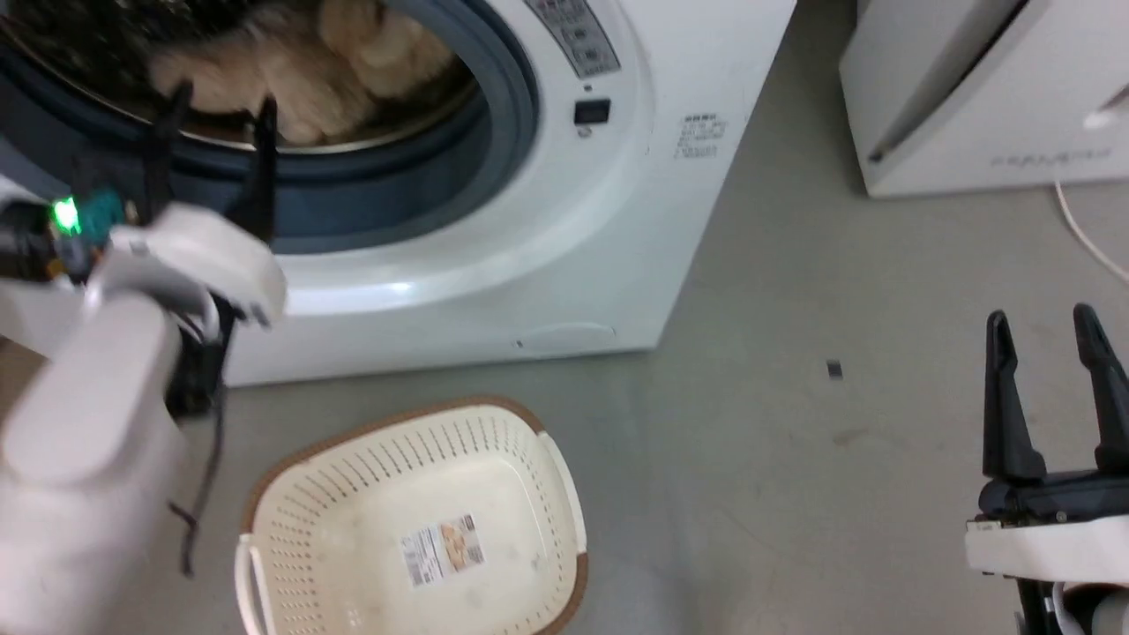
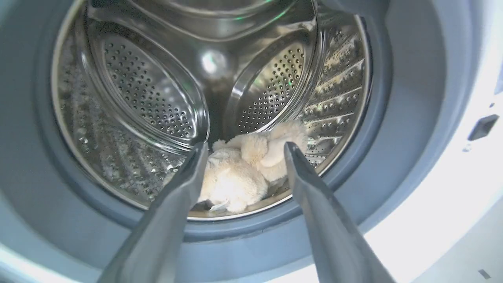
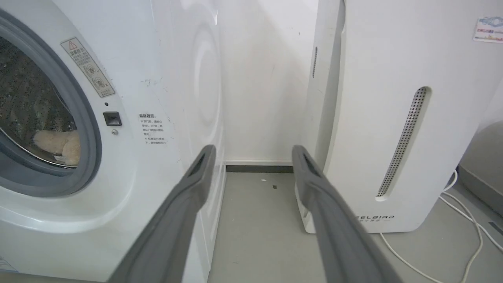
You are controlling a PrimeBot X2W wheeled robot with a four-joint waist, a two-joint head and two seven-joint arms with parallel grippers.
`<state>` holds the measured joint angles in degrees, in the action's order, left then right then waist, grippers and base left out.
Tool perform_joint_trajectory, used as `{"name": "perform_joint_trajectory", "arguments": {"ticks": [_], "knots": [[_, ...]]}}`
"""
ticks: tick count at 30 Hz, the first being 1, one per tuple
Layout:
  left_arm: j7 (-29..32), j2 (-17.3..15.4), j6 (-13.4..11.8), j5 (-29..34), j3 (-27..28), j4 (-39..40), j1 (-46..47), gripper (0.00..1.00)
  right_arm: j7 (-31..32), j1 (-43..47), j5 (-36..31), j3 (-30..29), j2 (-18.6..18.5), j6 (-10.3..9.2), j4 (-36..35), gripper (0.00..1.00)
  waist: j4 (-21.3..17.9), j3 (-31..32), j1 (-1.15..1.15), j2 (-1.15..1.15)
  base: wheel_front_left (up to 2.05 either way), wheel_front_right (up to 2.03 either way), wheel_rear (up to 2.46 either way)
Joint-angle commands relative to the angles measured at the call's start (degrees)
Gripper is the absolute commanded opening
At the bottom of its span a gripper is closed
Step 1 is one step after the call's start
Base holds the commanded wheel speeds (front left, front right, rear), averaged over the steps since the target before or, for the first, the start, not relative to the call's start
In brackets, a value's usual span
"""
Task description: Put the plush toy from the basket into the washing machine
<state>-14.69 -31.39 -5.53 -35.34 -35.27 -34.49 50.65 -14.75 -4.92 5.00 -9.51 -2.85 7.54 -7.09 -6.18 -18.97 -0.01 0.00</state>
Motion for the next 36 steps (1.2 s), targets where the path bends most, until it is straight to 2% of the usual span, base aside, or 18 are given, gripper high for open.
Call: {"name": "perform_joint_trajectory", "arguments": {"ticks": [1,8,11,14,19,24,36], "knots": [[-0.29,0.65,-1.19,0.54,1.76,2.87,-3.96,1.00,-0.25,1.01,-0.36,-0.16,-0.03,-0.05,0.26,1.00,2.87,5.58,0.01,0.00,0.00,0.00,0.00],[-0.30,4.56,-6.07,4.89,12.92,20.49,-24.14,1.00,-0.25,4.08,-1.20,-0.13,-0.03,-0.05,0.61,1.00,4.82,11.23,0.01,0.00,0.00,0.00,0.00],[-0.30,6.43,-7.04,7.19,15.98,25.58,-31.20,1.00,-0.25,4.93,-1.27,0.22,-0.03,-0.05,0.76,1.00,5.30,12.83,0.01,0.00,0.00,0.00,0.00],[-0.30,8.34,-6.94,9.59,16.93,28.71,-37.14,1.00,-0.25,5.79,-1.21,0.24,-0.03,-0.05,1.17,1.00,5.71,14.34,0.01,0.00,0.00,0.00,0.00],[-0.30,11.18,-7.91,13.18,18.08,30.99,-44.64,1.00,-0.25,7.05,-0.75,0.74,-0.03,-0.05,2.00,1.00,5.83,16.26,0.01,0.00,0.00,0.00,0.00],[-0.30,13.48,-7.35,15.25,18.46,30.93,-50.27,1.00,-0.25,9.12,-0.53,1.78,-0.03,-0.05,3.00,1.00,6.22,18.16,0.01,0.00,0.00,0.00,0.00],[-0.30,16.80,-5.37,17.00,21.26,28.50,-53.63,1.00,-0.25,11.48,-0.35,2.95,-0.03,-0.05,3.96,1.00,6.51,19.30,0.01,0.00,0.00,0.00,0.00]]}}
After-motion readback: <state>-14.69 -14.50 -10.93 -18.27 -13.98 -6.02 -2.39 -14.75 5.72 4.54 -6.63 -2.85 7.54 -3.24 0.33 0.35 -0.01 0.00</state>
